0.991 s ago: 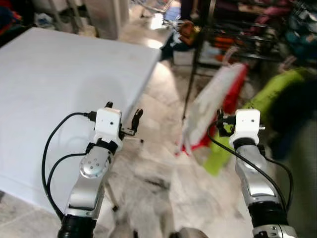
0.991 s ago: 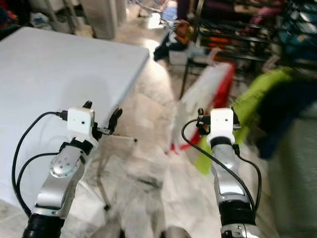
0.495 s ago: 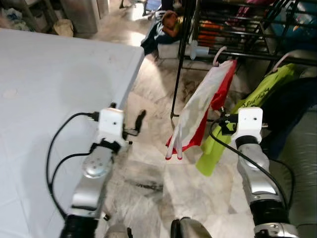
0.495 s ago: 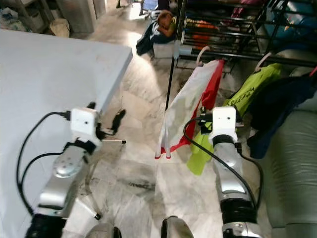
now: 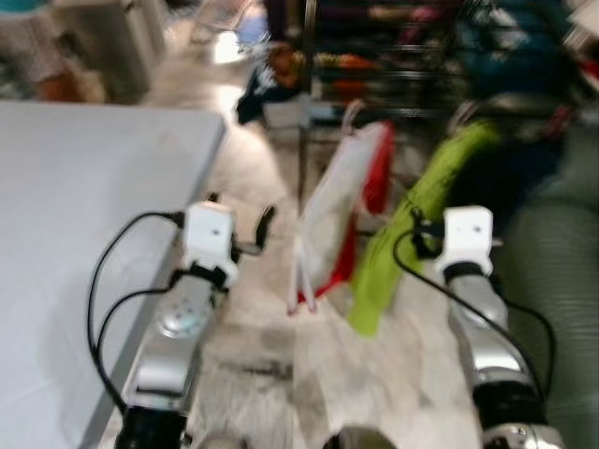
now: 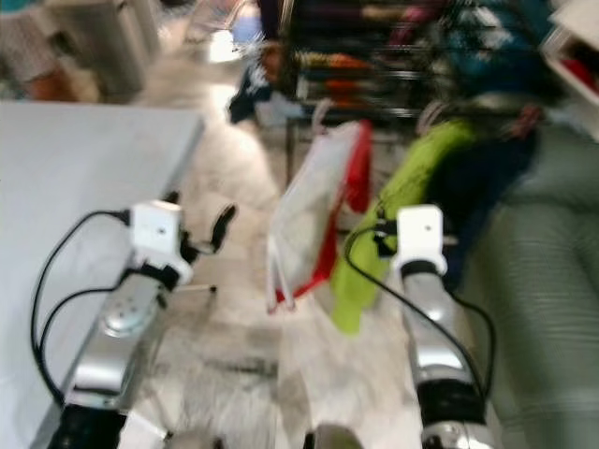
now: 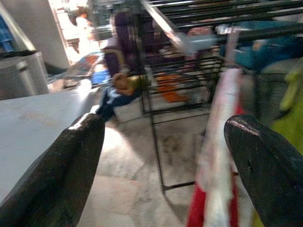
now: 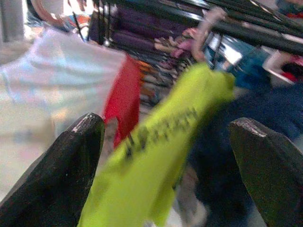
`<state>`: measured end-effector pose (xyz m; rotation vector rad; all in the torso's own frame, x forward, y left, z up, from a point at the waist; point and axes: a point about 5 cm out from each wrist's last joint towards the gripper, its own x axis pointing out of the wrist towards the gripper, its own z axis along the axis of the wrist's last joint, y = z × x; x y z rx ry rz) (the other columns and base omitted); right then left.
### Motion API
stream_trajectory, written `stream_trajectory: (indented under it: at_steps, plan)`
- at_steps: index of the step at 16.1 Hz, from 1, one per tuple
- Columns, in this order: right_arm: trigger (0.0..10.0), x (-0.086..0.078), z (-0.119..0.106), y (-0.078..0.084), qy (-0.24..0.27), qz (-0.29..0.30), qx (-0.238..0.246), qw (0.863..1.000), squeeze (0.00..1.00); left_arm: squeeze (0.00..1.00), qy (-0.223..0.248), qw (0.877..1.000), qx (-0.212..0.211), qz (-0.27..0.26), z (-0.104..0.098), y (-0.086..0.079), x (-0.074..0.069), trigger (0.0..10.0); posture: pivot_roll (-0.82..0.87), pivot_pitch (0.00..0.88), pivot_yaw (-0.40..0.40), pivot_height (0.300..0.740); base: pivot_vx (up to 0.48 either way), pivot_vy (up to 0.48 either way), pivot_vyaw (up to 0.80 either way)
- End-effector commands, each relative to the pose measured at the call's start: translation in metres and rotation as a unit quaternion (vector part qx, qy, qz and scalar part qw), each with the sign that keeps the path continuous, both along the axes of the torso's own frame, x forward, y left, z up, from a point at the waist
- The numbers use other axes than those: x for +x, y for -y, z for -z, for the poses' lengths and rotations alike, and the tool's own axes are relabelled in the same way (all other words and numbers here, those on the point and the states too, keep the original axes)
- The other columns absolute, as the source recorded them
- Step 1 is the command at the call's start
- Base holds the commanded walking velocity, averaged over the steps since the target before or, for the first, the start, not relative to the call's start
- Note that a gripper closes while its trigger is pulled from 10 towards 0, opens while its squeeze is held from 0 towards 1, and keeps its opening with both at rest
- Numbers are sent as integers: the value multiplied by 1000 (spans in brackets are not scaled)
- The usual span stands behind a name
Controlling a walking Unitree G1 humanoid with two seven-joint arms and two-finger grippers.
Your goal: Hang hanger
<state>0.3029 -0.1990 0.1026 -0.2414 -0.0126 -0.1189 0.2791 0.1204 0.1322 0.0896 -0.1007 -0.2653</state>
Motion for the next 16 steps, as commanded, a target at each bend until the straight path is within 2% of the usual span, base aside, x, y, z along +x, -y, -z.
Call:
stream_trajectory:
  at_steps: [1, 4, 11, 15, 16]
  plan:
    - [10000, 5, -5, -10, 10, -15, 4, 1000, 0, 0, 0, 1000, 6, -13, 0, -9, 1, 10000, -22, 94, 7, 740, 446, 0, 0]
    - [10000, 5, -5, -11, 10, -15, 4, 1000, 0, 0, -11, 1000, -9, -23, 0, -10, 3, 10000, -19, 81, 7, 740, 374, 225, 0]
    - [10000, 4, -3, -12, 5, -18, 1, 1000, 0, 0, -20, 999, -9, -23, 3, -9, 2, 10000, -22, 86, 5, 740, 263, 399, 0]
    - [10000, 3, -3, -11, 5, -16, 0, 1000, 0, 0, -11, 1000, 1, -22, 2, -9, 2, 10000, -25, 89, 6, 740, 245, 415, 0]
    - [10000, 3, -3, -12, 4, -15, 0, 1000, 0, 0, -1, 1000, 10, -21, -1, -8, 2, 10000, -25, 89, 6, 740, 0, 0, 0]
